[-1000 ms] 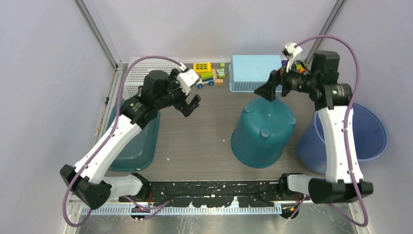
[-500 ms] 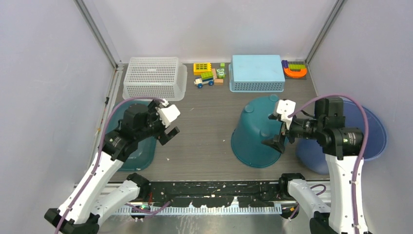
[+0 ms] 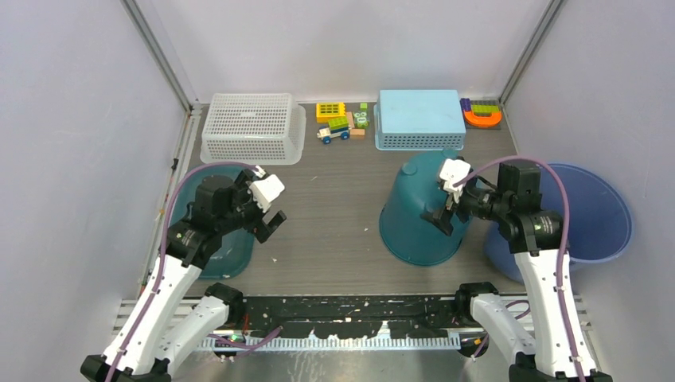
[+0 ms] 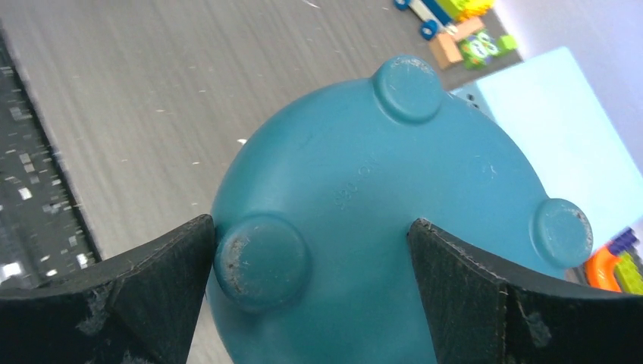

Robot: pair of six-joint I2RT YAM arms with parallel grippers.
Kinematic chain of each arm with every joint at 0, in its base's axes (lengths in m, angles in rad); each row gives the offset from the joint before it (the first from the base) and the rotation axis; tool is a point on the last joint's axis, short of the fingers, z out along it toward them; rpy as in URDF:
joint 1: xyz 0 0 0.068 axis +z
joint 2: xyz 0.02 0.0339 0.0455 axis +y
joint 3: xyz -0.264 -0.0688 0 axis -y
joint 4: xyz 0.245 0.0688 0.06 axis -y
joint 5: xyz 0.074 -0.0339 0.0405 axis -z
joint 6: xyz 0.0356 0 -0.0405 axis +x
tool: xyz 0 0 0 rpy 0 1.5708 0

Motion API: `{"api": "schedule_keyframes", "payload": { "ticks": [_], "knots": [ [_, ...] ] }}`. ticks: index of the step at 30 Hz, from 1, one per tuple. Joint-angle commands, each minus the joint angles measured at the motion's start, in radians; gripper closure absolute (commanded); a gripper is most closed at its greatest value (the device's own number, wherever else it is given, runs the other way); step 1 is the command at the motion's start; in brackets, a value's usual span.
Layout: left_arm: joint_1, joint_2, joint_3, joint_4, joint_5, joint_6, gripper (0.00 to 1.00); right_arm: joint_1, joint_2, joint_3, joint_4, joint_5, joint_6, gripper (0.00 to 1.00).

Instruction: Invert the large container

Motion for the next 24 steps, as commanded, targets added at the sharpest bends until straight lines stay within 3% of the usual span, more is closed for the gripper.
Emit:
{"api": "schedule_keyframes", "payload": {
  "ticks": [1, 17, 24],
  "knots": [
    [0.017, -0.016, -0.009, 0.041, 0.044, -0.028, 0.0, -0.002, 0.025, -0.07, 0.155, 0.245, 0.102, 0.01],
    [0.03, -0.032, -0.029, 0.063, 0.044, -0.055, 0.0, -0.002, 0.203, -0.025, 0.408, 0.589, 0.258, 0.04],
    [0.031, -0.036, -0.035, 0.068, 0.053, -0.059, 0.0, -0.002, 0.253, 0.042, 0.382, 0.652, 0.289, 0.04]
  ]
}}
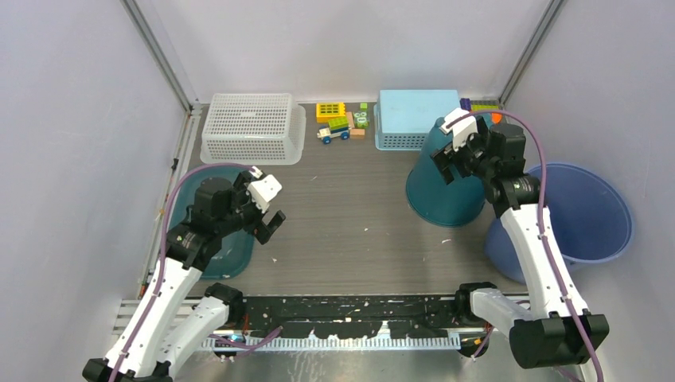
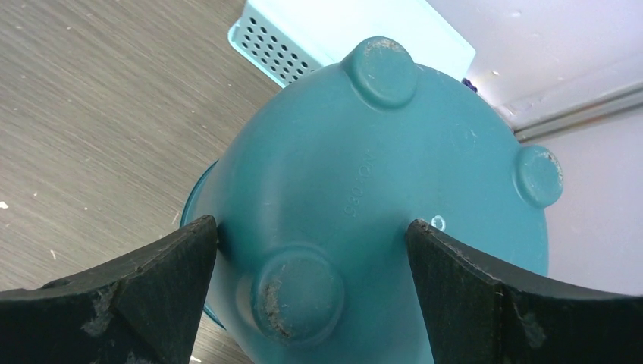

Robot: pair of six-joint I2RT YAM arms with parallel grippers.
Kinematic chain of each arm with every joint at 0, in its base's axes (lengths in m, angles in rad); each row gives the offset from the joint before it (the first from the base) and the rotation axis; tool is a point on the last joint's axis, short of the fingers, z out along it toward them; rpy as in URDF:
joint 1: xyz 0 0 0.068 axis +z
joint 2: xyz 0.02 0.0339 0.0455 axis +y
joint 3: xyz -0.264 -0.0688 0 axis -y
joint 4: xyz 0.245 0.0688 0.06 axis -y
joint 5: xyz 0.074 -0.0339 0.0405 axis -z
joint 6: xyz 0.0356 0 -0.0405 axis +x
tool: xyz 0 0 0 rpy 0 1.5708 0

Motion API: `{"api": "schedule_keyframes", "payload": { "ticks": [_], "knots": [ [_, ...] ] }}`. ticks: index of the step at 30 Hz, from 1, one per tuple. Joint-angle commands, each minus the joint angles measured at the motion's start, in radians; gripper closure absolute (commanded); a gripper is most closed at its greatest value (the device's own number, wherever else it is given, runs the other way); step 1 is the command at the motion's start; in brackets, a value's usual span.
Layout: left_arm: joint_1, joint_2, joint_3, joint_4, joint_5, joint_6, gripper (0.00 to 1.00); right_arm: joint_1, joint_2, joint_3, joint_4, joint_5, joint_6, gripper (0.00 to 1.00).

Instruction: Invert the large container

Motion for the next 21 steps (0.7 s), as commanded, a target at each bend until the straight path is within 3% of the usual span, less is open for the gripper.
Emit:
{"api": "schedule_keyframes", "payload": {
  "ticks": [1, 9, 21],
  "knots": [
    [0.007, -0.013, 0.0, 0.042, 0.026, -0.012, 0.0, -0.006, 0.029, 0.049, -0.078, 0.128, 0.048, 0.05],
    [0.009, -0.011, 0.004, 0.041, 0.035, -0.014, 0.0, -0.006, 0.04, 0.101, -0.16, 0.278, 0.042, 0.05],
    [0.01, -0.01, 0.001, 0.04, 0.047, -0.018, 0.0, -0.006, 0.098, 0.171, -0.1, 0.483, 0.078, 0.03]
  ]
}}
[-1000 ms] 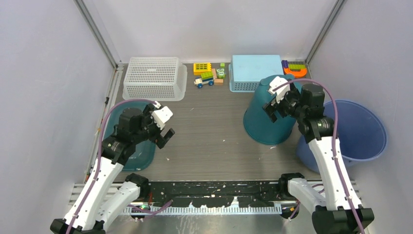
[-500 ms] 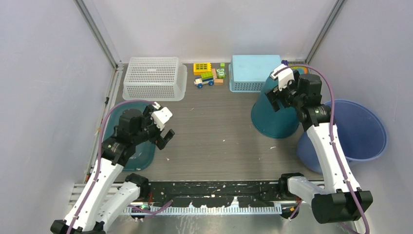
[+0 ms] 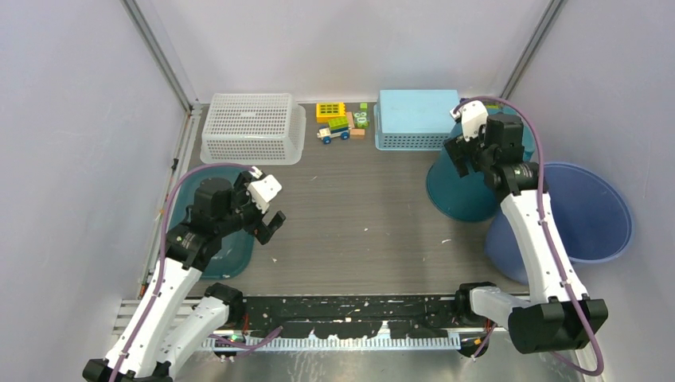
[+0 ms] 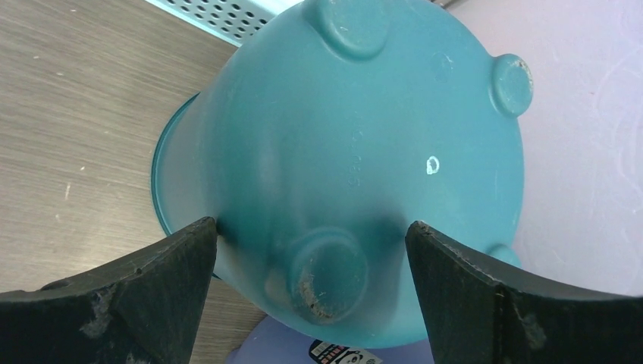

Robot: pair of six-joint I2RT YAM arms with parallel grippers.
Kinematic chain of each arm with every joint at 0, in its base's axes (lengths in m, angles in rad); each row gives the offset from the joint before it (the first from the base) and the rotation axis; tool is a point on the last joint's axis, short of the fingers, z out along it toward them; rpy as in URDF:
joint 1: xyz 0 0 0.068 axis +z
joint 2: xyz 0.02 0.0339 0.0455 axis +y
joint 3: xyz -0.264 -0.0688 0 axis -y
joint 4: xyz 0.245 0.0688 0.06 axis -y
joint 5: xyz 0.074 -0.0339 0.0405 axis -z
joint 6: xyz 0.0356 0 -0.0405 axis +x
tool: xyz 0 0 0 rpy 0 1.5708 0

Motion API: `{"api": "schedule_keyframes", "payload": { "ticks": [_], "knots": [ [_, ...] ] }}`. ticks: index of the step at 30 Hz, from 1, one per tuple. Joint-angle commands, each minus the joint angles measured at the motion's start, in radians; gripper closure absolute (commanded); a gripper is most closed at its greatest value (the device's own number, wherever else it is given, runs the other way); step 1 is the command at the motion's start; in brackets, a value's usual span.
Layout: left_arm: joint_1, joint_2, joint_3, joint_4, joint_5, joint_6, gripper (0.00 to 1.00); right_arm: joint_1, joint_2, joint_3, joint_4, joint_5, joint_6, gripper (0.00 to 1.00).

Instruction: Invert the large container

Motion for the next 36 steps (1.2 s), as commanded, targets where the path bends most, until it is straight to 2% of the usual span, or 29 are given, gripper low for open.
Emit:
{"api": "schedule_keyframes", "payload": {
  "ticks": [1, 6, 10, 15, 18, 21, 27, 36],
  "knots": [
    [0.007, -0.008, 0.001, 0.038, 0.029, -0.014, 0.0, -0.006, 0.023, 0.079, 0.018, 0.111, 0.03, 0.03],
    [0.007, -0.009, -0.001, 0.041, 0.031, -0.015, 0.0, -0.005, 0.002, 0.136, -0.035, 0.048, 0.047, 0.0],
    [0.008, -0.005, -0.001, 0.041, 0.033, -0.015, 0.0, -0.006, -0.051, 0.241, -0.128, -0.026, 0.088, 0.0],
    [0.009, -0.008, 0.001, 0.041, 0.034, -0.015, 0.0, -0.006, -0.116, 0.381, -0.3, -0.059, 0.123, 0.0],
    [0.009, -0.011, 0.003, 0.035, 0.037, -0.015, 0.0, -0.006, -0.155, 0.411, -0.464, -0.043, 0.093, 0.0],
    [0.009, -0.011, 0.005, 0.033, 0.04, -0.015, 0.0, -0.006, -0.212, 0.36, -0.544, 0.019, 0.068, 0.0],
    [0.01, -0.012, 0.005, 0.031, 0.044, -0.014, 0.0, -0.006, -0.35, 0.191, -0.566, 0.205, 0.049, 0.0],
    [0.012, -0.011, 0.008, 0.028, 0.051, -0.013, 0.0, -0.005, -0.41, 0.034, -0.6, 0.235, 0.068, 0.07]
  ]
}}
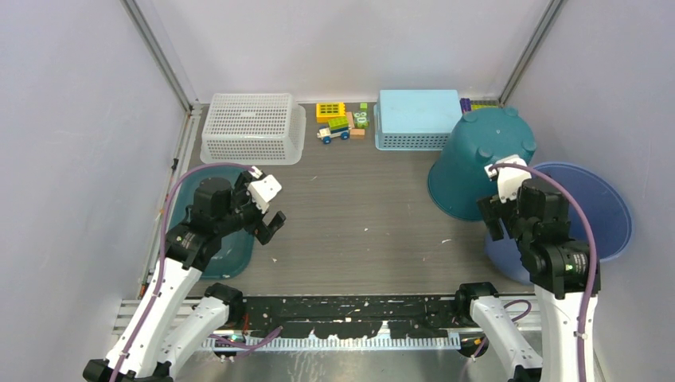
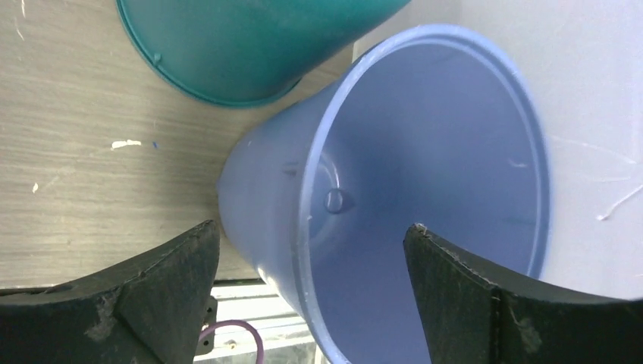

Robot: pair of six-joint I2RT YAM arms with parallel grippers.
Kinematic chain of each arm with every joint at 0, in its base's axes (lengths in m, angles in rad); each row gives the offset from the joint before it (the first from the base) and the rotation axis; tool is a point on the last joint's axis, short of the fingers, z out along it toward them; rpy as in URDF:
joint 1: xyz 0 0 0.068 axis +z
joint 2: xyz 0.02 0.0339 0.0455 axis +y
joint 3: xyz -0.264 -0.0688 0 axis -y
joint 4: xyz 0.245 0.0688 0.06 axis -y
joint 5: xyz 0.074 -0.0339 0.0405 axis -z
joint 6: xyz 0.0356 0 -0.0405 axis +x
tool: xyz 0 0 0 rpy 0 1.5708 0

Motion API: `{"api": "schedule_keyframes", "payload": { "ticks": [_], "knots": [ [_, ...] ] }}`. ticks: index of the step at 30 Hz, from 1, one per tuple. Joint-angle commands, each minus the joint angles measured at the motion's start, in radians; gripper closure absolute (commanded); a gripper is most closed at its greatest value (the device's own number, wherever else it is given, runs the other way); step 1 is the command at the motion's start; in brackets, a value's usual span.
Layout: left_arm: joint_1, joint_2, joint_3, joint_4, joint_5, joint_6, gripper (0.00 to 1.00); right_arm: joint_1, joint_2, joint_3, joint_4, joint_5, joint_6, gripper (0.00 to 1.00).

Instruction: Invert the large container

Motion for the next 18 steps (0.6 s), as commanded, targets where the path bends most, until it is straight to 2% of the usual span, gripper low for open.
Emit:
{"api": "schedule_keyframes", "payload": {
  "ticks": [1, 8, 13, 18],
  "knots": [
    [0.007, -0.01, 0.01, 0.023, 0.027, -0.011, 0.0, -0.003, 0.009, -0.085, -0.005, 0.043, -0.001, 0.09],
    [0.007, -0.008, 0.012, 0.022, 0.031, -0.011, 0.0, -0.005, 0.041, -0.152, 0.036, 0.05, 0.018, 0.21],
    [0.008, -0.007, 0.012, 0.025, 0.033, -0.011, 0.0, -0.005, 0.041, -0.167, 0.052, 0.073, 0.022, 0.26],
    [0.007, -0.006, 0.016, 0.023, 0.036, -0.011, 0.0, -0.005, 0.039, -0.172, 0.041, 0.092, 0.031, 0.53]
  ]
}}
